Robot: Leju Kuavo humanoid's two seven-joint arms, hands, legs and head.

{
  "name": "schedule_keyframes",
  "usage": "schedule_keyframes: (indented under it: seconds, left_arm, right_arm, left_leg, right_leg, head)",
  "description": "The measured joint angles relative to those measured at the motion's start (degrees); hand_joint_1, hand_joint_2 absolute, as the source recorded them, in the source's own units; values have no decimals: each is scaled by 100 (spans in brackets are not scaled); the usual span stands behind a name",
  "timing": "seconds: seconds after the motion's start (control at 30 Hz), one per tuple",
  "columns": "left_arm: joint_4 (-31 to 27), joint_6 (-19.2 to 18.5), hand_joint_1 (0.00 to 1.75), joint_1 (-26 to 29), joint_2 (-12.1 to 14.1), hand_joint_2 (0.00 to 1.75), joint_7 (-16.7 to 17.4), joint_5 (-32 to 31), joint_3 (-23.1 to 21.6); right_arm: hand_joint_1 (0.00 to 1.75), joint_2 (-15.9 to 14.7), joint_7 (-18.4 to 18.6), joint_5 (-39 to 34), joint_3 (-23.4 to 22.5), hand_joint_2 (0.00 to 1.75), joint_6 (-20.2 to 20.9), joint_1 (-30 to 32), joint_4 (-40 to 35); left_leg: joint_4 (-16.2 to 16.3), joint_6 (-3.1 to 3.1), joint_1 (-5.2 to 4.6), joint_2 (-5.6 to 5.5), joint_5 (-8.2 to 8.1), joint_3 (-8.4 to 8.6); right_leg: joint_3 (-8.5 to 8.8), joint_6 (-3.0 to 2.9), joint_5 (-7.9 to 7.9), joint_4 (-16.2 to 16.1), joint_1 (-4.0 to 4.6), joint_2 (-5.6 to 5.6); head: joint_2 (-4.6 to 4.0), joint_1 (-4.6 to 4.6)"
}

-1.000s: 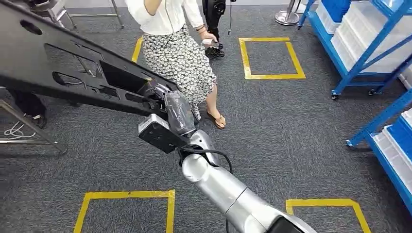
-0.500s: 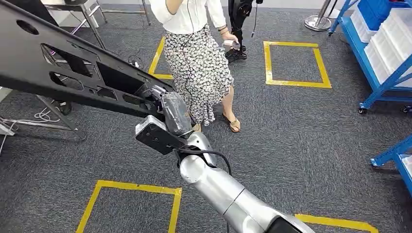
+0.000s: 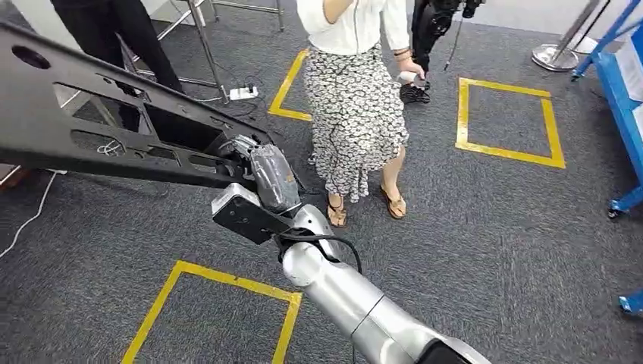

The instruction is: Take the parts from the cabinet and place them on the table.

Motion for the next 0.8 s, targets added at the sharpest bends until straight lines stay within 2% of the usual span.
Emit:
schedule_keyframes:
  seconds: [0.03, 0.07, 0.1, 0.13, 0.17, 0.2, 0.23, 0.3, 0.33, 0.37, 0.4, 0.43, 0.47, 0.5, 0.53, 0.57, 0.6, 0.63, 0.67, 0.7, 0.73, 0.77, 0.8]
  left_arm:
    - [0, -81, 0, 4, 18, 175, 18, 15, 0]
    - [0, -135, 0, 15, 40, 175, 20, 35, 0]
    - [0, -168, 0, 18, 55, 175, 26, 44, 0]
    - [0, -176, 0, 27, 77, 175, 26, 46, 2]
    - [-2, -176, 0, 27, 99, 175, 26, 46, 2]
    - [-2, -168, 0, 25, 123, 175, 26, 52, 2]
    - [-2, -163, 0, 27, 134, 175, 24, 55, 2]
    - [-2, -137, 0, 69, 142, 175, 26, 57, 2]
    - [-2, -122, 0, 77, 155, 175, 26, 57, 2]
    - [0, -106, 0, 83, 149, 175, 31, 57, 2]
    - [0, -89, 0, 77, 145, 175, 33, 57, 2]
    - [0, -85, 0, 69, 147, 175, 35, 57, 2]
    - [0, -76, 0, 67, 149, 175, 35, 57, 2]
    - [0, -71, 0, 68, 149, 175, 35, 55, 2]
    - [0, -67, 0, 71, 149, 175, 35, 55, 2]
    - [0, -67, 0, 76, 149, 175, 42, 57, 4]
    - [0, -63, 0, 79, 151, 175, 42, 57, 4]
    - [0, -61, 0, 78, 155, 175, 41, 57, 4]
    - [0, -58, 0, 75, 160, 175, 41, 57, 4]
    - [-2, -58, 0, 55, 169, 175, 41, 57, 4]
    - [-2, -56, 0, 46, 169, 175, 41, 57, 2]
    - [-2, -52, 0, 48, 180, 175, 41, 57, 2]
    - [-2, -41, 0, 52, 191, 175, 42, 57, 4]
  right_arm:
    - [175, -13, 4, -20, 0, 175, -7, 16, 4]
    - [175, -17, 13, -30, 0, 175, -30, 22, 4]
    - [175, -11, 20, -30, 0, 175, -46, 19, 4]
    - [175, -6, 20, -30, 0, 175, -48, 14, 4]
    - [175, -4, 20, -28, 0, 175, -48, 7, 4]
    - [175, 17, 20, -31, 6, 175, -46, 5, 0]
    - [175, 13, 24, -39, 7, 175, -46, 7, 0]
    - [175, 53, 39, -61, 11, 175, -37, 3, 0]
    - [175, 68, 41, -87, 11, 175, -31, -5, -9]
    - [175, 68, 50, -109, 11, 175, -28, -8, -18]
    - [175, 68, 50, -140, 13, 175, -20, -22, -20]
    - [175, 61, 50, -160, 13, 175, -11, -24, -20]
    - [175, 61, 52, -190, 15, 175, -11, -21, -18]
    - [175, 59, 55, -205, 26, 175, -6, -16, -15]
    - [175, 59, 55, -227, 50, 175, 2, -13, -15]
    - [175, 59, 55, -229, 61, 175, 2, -14, -15]
    - [175, 61, 55, -229, 61, 175, 2, -16, -15]
    - [175, 63, 55, -229, 61, 175, 2, -22, -18]
    - [175, 66, 55, -232, 63, 175, 4, -32, -18]
    - [175, 63, 52, -232, 61, 175, 4, -43, -20]
    - [175, 59, 52, -243, 63, 175, 9, -53, -18]
    - [175, 61, 52, -249, 66, 175, 17, -58, -20]
    - [175, 68, 52, -262, 85, 175, 24, -61, -20]
  left_leg:
    - [3, -8, 7, -84, -3, -1]
    - [7, -23, 21, -168, -6, 2]
    - [21, -57, 38, -256, -16, 5]
    - [59, -101, 54, -330, -39, 6]
    - [120, -151, 56, -385, -69, -33]
    - [218, -221, 22, -448, -122, -98]
    - [214, -248, 46, -469, -118, -115]
    - [204, -296, 104, -519, -107, -135]
    - [231, -318, 135, -526, -130, -147]
    - [340, -340, 118, -243, -185, -172]
    - [639, -365, 110, 16, -346, -305]
    - [1067, -384, 121, 126, -556, -519]
    - [1552, -387, 129, 167, -763, -767]
    - [1955, -390, 131, 175, -897, -995]
    - [2120, -382, 132, 176, -890, -1113]
    - [1955, -358, 132, 178, -746, -1055]
    - [1571, -324, 126, 192, -520, -868]
    - [999, -272, 99, 271, -251, -565]
    - [493, -200, 52, 480, -65, -272]
    - [403, -193, -7, 637, -175, -221]
    - [338, -156, -42, 619, -156, -212]
    - [345, -135, -58, 561, -164, -223]
    - [336, -102, -73, 506, -175, -230]
  right_leg:
    - [-78, 48, 33, 64, -29, 0]
    - [-2, 123, 178, -170, -60, 1]
    - [206, 207, 406, -644, -98, 21]
    - [480, 292, 648, -1221, -151, 107]
    - [670, 351, 787, -1633, -216, 343]
    - [719, 285, 785, -1649, -204, 339]
    - [688, 240, 785, -1621, -180, 271]
    - [689, 173, 796, -1618, -124, 214]
    - [713, 121, 814, -1643, -195, 158]
    - [745, 104, 809, -1654, -168, 119]
    - [771, 41, 788, -1658, -144, 59]
    - [785, 12, 769, -1657, -111, 5]
    - [793, -12, 751, -1657, -81, -61]
    - [794, -31, 737, -1655, -57, -131]
    - [798, -43, 725, -1654, -32, -199]
    - [808, -57, 712, -1654, -12, -259]
    - [826, -54, 689, -1654, 4, -318]
    - [855, -57, 667, -1657, 19, -377]
    - [889, -49, 645, -1661, 34, -427]
    - [904, -35, 638, -1682, 52, -484]
    - [901, -12, 624, -1688, 59, -521]
    - [908, 16, 610, -1690, 56, -574]
    - [929, 34, 605, -1718, 43, -643]
  head:
    - [0, 4]
    - [0, 2]
    - [0, 0]
    - [0, 2]
    - [0, 9]
    - [0, 13]
    - [0, -18]
    - [0, -11]
    - [0, -13]
    - [0, -13]
    - [0, -68]
    - [0, -63]
    - [0, -66]
    - [0, -68]
    - [0, -68]
    - [0, -66]
    - [0, -68]
    - [0, -66]
    - [0, -68]
    - [0, -59]
    - [0, -46]
    - [0, -79]
    - [0, -72]
